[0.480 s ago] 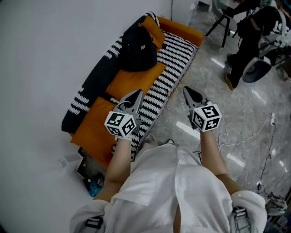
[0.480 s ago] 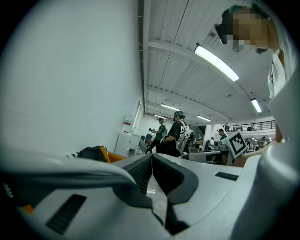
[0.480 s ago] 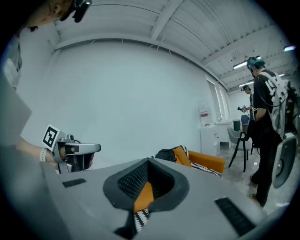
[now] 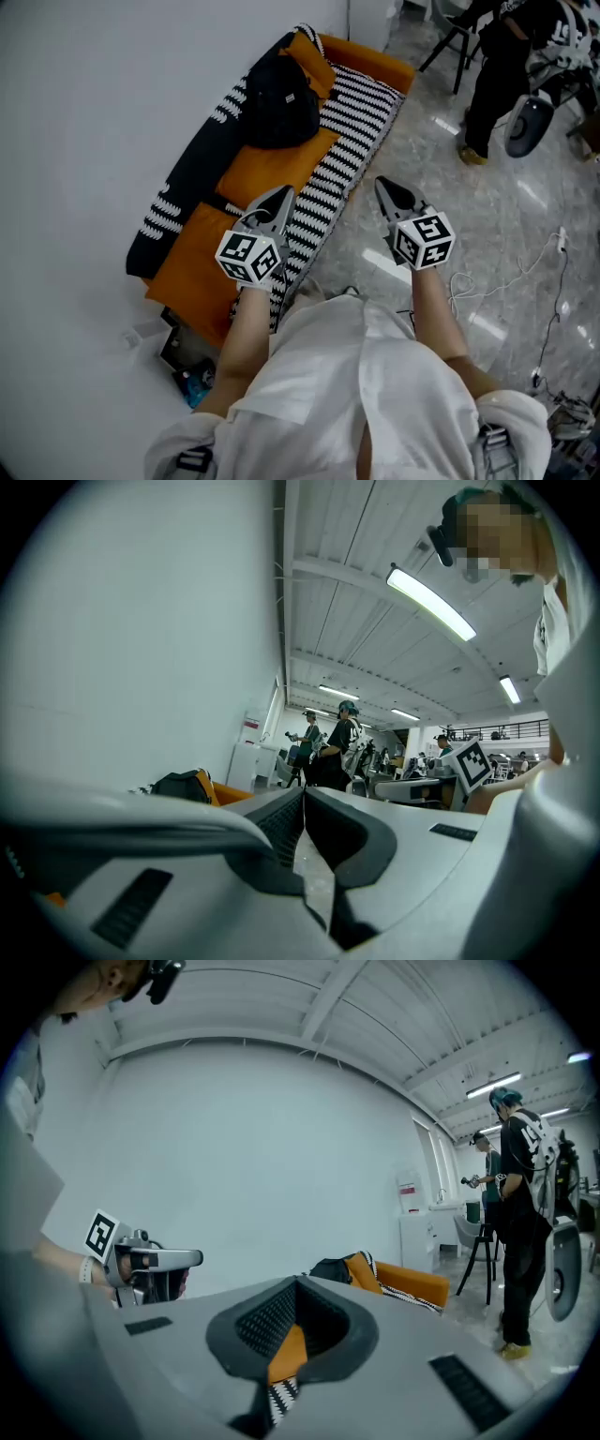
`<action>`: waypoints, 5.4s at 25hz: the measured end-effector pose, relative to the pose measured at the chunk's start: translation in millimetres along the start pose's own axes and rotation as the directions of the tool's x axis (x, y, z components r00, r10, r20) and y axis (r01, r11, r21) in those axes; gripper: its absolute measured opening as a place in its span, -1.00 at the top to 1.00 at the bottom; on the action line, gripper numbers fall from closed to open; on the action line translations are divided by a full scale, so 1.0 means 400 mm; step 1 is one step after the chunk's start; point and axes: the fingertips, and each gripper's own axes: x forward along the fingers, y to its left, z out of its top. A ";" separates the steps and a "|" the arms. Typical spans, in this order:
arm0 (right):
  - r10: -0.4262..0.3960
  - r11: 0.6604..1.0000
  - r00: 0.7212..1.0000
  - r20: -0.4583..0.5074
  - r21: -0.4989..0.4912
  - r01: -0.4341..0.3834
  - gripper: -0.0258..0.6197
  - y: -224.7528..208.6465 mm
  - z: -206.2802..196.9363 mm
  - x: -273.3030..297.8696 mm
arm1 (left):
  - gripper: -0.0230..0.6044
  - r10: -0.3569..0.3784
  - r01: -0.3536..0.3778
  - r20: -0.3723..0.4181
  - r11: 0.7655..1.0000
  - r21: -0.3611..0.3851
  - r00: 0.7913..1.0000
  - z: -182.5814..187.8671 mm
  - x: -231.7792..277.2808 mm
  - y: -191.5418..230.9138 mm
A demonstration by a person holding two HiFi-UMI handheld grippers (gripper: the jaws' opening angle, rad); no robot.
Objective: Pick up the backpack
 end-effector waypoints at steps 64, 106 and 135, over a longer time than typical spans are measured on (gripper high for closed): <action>0.140 0.989 0.987 -0.078 0.058 -0.136 0.86 -0.304 0.132 0.766 | 0.84 0.079 -0.082 -0.060 0.996 -0.047 0.995 0.103 0.570 0.593; 0.304 0.953 0.897 -0.321 0.080 -0.294 0.85 -0.460 0.002 1.519 | 0.84 0.265 -0.309 -0.194 0.919 -0.247 0.944 -0.025 0.905 1.181; 0.256 0.966 0.846 -0.469 0.091 -0.242 0.43 -0.525 -0.207 1.662 | 0.84 0.245 -0.354 -0.381 0.902 -0.248 0.892 -0.250 0.969 1.350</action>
